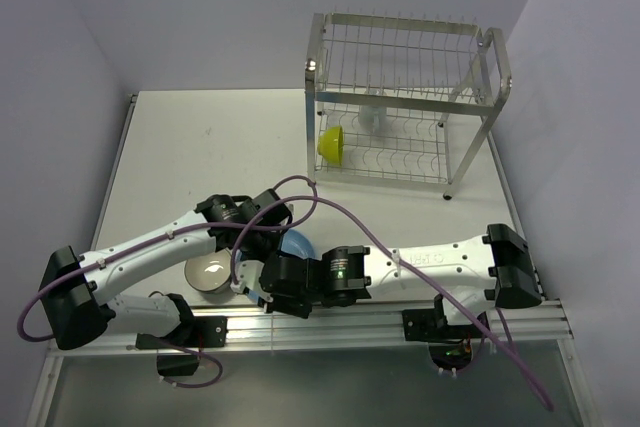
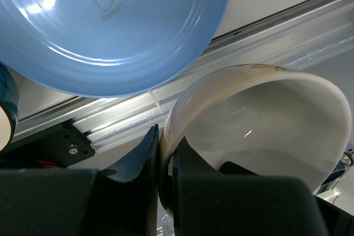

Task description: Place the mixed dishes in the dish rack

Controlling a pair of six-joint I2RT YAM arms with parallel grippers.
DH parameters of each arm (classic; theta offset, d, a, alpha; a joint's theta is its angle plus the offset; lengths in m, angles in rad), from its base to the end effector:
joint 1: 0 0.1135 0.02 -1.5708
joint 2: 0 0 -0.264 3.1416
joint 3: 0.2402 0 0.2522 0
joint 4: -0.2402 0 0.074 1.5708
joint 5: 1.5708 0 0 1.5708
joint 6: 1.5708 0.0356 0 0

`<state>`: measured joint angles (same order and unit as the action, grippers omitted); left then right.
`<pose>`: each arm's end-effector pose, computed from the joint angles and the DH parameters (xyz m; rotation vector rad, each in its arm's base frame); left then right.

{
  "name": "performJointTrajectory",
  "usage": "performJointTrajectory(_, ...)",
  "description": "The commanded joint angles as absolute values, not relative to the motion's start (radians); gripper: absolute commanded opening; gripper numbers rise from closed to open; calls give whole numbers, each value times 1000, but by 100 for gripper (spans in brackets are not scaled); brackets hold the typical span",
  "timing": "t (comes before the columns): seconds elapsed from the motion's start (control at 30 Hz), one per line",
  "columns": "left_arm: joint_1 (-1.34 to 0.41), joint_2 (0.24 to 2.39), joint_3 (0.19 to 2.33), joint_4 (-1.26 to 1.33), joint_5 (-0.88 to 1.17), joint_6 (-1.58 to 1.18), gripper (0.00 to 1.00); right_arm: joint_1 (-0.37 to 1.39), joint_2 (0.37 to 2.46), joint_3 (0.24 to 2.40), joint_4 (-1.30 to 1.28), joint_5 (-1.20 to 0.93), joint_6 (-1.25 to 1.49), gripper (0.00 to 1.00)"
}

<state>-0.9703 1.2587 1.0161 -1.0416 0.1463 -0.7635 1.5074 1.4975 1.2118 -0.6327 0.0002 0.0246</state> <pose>0.1212 -0.1861 0.2594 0.3446 3.0105 -0.4770 0.0202 0.3185 0.2782 -1.7590 1.9211 0.6107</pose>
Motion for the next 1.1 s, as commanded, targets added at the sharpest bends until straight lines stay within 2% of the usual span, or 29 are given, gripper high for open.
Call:
performJointTrajectory(0.0,-977,1235,1086,-999,212,-765,0,1525,1526,1235,-623,-2,40,23)
performJointTrajectory(0.13,-977,1224,1086,-1008,218,-762,0,1526,1529,1216,-606,32,40,22)
performJointTrajectory(0.17,-977,1221,1086,-1008,221,-762,0,1526,1531,1213,-601,35,40,17)
performJointTrajectory(0.2,-977,1221,1086,-1011,221,-761,0,1526,1531,1210,-598,37,40,0)
performJointTrajectory(0.43,-977,1206,1088,-1012,227,-772,0,1537,1528,1174,-540,67,47,0)
performJointTrajectory(0.53,-977,1195,1083,-991,238,-781,15,1537,1507,1158,-511,89,61,0)
performJointTrajectory(0.6,-977,1183,1085,-976,235,-795,59,1537,1477,1137,-480,92,71,0)
performJointTrajectory(0.63,-977,1178,1085,-974,229,-799,60,1539,1467,1131,-468,95,75,0)
performJointTrajectory(0.67,-977,1175,1086,-971,226,-801,82,1539,1454,1121,-457,95,77,0)
performJointTrajectory(0.7,-977,1172,1089,-968,224,-802,99,1539,1444,1105,-446,98,83,0)
performJointTrajectory(0.87,-973,1177,1127,-1009,134,-808,99,1539,1399,1080,-402,104,107,0)
performJointTrajectory(1.07,-933,1158,1221,-1106,-174,-883,99,1534,1352,1051,-361,155,172,0)
